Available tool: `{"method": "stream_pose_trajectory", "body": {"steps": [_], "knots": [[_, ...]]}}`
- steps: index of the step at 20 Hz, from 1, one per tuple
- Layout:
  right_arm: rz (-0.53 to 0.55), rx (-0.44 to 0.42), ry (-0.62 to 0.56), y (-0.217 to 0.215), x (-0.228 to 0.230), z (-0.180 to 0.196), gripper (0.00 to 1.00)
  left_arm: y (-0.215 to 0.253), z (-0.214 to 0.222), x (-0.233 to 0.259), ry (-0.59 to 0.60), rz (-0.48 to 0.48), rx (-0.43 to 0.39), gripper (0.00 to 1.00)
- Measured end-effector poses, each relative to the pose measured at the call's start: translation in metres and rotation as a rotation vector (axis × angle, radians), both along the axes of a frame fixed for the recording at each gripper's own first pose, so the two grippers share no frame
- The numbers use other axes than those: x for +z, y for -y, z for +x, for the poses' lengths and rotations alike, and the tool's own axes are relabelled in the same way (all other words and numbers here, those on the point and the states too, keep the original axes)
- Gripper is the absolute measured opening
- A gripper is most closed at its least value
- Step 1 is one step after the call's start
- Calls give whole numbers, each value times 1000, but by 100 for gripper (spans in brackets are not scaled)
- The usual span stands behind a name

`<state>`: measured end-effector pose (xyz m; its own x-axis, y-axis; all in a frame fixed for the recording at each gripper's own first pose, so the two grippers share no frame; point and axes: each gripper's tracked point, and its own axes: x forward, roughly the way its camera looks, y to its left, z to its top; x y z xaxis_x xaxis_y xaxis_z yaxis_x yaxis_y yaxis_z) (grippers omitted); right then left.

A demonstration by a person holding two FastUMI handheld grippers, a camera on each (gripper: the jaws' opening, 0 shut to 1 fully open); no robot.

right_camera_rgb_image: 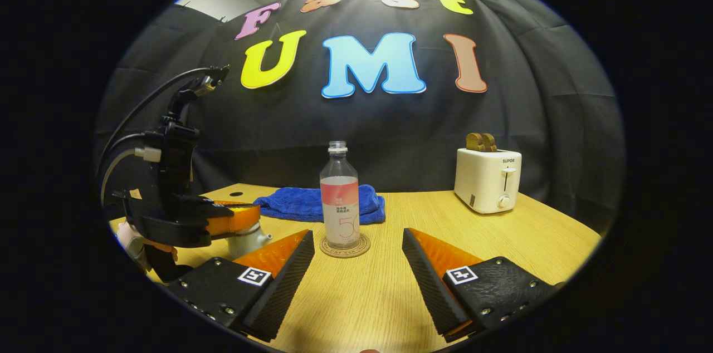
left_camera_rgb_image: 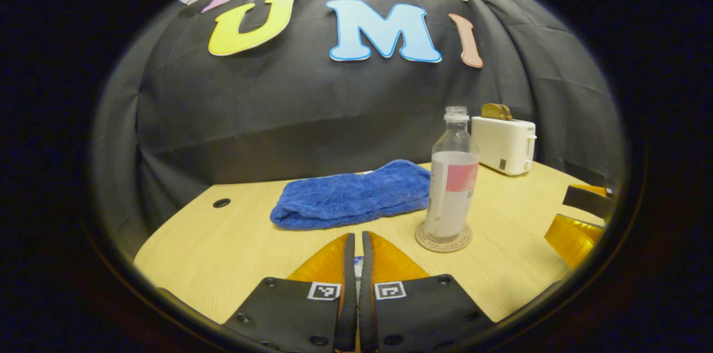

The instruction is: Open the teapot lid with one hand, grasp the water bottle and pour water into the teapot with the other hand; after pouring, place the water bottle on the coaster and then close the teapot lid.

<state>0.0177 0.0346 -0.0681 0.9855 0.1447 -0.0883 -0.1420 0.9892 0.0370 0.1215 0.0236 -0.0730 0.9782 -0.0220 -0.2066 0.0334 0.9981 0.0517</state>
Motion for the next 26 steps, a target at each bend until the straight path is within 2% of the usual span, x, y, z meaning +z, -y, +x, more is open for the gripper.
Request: {"method": "stream_pose_trajectory", "body": {"steps": [3,5,6,8,10,13,14,15,17,21,26], "knots": [[3,1,-1,0,0,1,98,-2,-2,-2,4,-19,6,19],[0,0,1,-1,1,0,98,-3,-3,5,25,-21,17,20],[0,-2,2,-1,1,0,98,-4,-6,9,34,-17,20,17],[2,-5,4,0,2,-1,98,-4,-13,16,46,-16,17,21],[4,-10,6,0,3,-3,98,-4,-22,21,52,-28,15,20],[1,-16,11,-2,7,-11,98,-1,-45,28,74,-45,13,20],[-2,-20,14,-3,8,-14,98,0,-54,29,80,-49,13,17],[-3,-21,16,-4,10,-18,98,2,-64,31,86,-53,11,20],[-2,-26,22,-5,14,-26,98,5,-83,34,100,-60,7,17],[-11,-38,45,-7,26,-49,98,12,-121,43,135,-70,2,20],[-19,-45,73,-12,35,-72,98,17,-162,45,164,-92,6,19]]}}
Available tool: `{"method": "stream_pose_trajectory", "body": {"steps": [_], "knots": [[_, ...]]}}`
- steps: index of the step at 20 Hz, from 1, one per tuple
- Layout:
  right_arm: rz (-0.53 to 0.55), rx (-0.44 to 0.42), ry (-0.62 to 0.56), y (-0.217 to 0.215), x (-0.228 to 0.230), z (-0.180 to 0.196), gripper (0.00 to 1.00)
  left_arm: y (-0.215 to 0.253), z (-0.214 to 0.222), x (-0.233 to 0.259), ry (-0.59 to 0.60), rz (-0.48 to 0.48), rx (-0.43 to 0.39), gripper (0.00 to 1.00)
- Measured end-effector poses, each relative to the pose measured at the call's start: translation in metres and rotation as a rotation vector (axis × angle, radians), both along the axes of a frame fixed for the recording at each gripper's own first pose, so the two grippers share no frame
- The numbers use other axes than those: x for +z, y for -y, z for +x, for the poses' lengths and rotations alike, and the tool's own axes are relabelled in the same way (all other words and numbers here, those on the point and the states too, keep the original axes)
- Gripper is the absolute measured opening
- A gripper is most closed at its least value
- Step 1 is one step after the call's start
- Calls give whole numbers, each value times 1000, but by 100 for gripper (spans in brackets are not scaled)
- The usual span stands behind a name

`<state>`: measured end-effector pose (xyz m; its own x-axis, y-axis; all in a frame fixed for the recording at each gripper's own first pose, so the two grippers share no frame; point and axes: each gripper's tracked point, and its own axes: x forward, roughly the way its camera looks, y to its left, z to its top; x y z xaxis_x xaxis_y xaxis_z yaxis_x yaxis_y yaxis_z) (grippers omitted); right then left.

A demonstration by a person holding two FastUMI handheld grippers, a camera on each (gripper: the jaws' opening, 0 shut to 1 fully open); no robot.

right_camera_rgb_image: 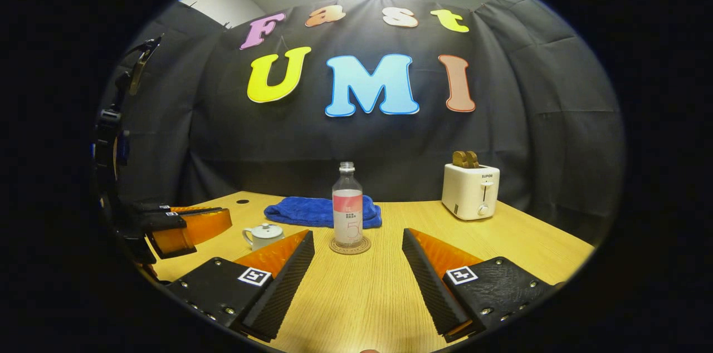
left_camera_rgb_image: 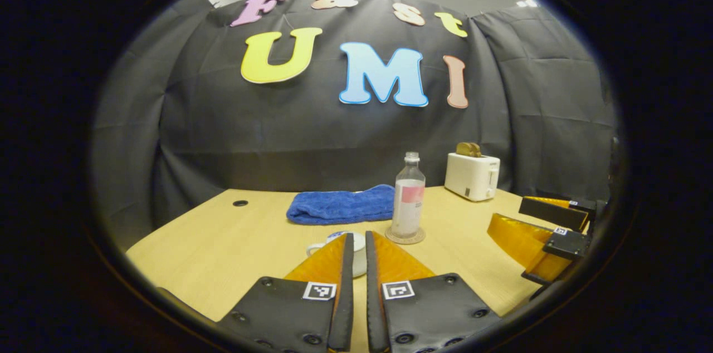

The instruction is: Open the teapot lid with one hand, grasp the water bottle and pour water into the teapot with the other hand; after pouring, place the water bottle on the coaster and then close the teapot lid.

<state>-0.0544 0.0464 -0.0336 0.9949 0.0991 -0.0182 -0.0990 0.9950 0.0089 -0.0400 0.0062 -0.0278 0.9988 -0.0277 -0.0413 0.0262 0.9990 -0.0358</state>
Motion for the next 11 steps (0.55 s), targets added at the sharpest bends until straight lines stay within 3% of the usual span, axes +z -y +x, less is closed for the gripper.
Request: {"method": "stream_pose_trajectory", "body": {"steps": [11], "knots": [[-12,-9,31,-1,7,-18,98,10,-25,-5,25,-12,-6,18]]}}
